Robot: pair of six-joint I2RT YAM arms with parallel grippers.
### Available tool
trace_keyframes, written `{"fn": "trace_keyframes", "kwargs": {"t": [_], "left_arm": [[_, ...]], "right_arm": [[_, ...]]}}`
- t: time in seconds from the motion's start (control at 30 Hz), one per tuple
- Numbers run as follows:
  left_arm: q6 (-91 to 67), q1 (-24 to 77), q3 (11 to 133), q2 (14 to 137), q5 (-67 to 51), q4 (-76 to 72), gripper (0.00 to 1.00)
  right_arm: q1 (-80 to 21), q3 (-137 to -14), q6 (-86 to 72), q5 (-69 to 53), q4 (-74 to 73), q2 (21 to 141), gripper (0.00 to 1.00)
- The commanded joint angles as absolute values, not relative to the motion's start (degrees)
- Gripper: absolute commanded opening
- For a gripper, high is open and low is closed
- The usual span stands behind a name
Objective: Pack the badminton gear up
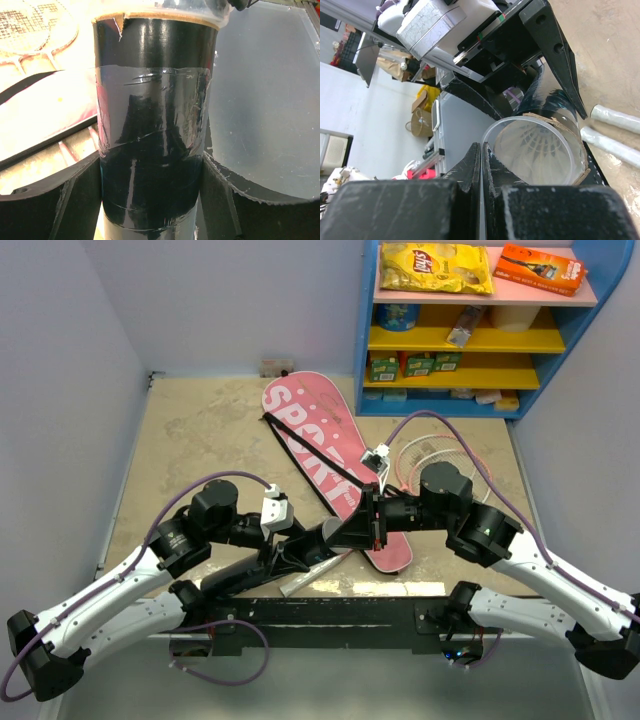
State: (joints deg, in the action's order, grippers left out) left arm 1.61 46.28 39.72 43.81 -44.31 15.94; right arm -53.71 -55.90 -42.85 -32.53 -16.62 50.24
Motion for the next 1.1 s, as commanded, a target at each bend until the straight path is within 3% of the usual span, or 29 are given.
{"fn": "trace_keyframes", "kwargs": {"t": [0.0, 0.8, 1.07], "left_arm": [[2.0, 46.6, 41.2, 42.5, -46.1, 9.7, 0.24], [1.9, 46.7, 41.1, 42.6, -46.3, 9.4, 0.24], [1.9, 46.6, 41.1, 42.5, -46.4, 9.6, 0.24]], "right_arm": [[-54.2, -56.3, -41.0, -31.0, -17.7, 50.1, 0.0], [-54.1, -52.7, -42.0, -31.7, -16.0, 48.8, 0.0], [-54.1, -47.9, -45.8, -33.0, -10.1, 47.7, 0.39]]}}
